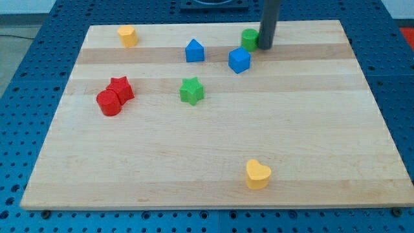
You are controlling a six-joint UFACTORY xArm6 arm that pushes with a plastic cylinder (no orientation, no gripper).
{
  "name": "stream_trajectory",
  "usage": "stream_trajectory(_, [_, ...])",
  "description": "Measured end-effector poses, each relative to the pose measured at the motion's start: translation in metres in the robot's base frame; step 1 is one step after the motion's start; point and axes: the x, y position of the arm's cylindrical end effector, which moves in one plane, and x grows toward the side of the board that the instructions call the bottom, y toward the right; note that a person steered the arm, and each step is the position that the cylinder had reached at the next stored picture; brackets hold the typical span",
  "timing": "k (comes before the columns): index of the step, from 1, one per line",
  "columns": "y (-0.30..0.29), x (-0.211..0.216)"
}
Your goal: Move arm towards the yellow heart
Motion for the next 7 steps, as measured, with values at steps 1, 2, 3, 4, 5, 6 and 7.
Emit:
stream_trajectory(1, [-0.040,-0.012])
stream_trajectory(2, [-0.053,-0.016])
stream_trajectory(3, [-0.053,-0.016])
stream_trajectory(4, [-0.051,-0.016])
stream_trajectory(5, [0.002,-0.016])
stream_trajectory(6, [0.054,0.019])
stream_trajectory(7, [0.052,0.090])
